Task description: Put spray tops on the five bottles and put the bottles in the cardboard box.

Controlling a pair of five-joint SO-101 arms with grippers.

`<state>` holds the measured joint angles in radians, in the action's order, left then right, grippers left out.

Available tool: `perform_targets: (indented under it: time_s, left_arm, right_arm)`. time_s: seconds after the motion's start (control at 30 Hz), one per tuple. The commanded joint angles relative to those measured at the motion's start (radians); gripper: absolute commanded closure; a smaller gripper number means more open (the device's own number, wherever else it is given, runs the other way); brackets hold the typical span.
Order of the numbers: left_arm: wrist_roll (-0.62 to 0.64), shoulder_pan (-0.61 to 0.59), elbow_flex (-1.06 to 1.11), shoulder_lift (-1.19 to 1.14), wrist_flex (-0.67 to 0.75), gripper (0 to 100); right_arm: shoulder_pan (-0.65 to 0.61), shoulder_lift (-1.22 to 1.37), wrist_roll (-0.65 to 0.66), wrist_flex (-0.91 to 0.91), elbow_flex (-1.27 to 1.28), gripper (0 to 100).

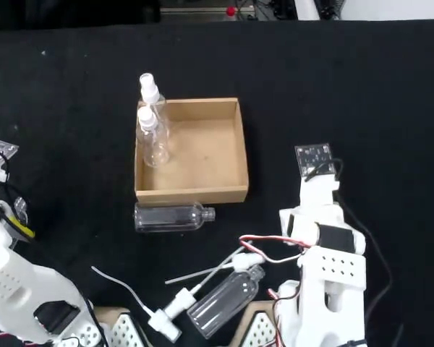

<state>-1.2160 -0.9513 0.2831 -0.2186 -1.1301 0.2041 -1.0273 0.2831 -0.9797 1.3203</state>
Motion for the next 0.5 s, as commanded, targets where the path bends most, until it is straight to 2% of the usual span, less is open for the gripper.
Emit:
perform_targets:
  time_s: [0.0, 0.13, 0.27, 0.33, 0.47]
  left_arm:
    - [-0.014, 0.035, -0.054, 0.061, -0.091, 85]
    - [-0.005, 0.053, -0.114, 0.061, -0.172, 92]
    - [0.006, 0.053, -0.176, 0.061, -0.235, 93]
    - [0.06, 0.045, -0.197, 0.061, -0.249, 93]
    - [0.127, 0.002, -0.219, 0.061, -0.242, 93]
  right_arm:
    - [0.021, -0.033, 0.008, 0.023, -0.007, 98.2]
    - [0.021, -0.033, 0.008, 0.025, -0.007, 98.2]
    - [0.018, -0.033, 0.008, 0.025, -0.01, 98.2]
    - [0.017, -0.033, 0.011, 0.021, -0.027, 98.2]
    - [0.015, -0.03, 0.115, -0.084, -0.168, 98.2]
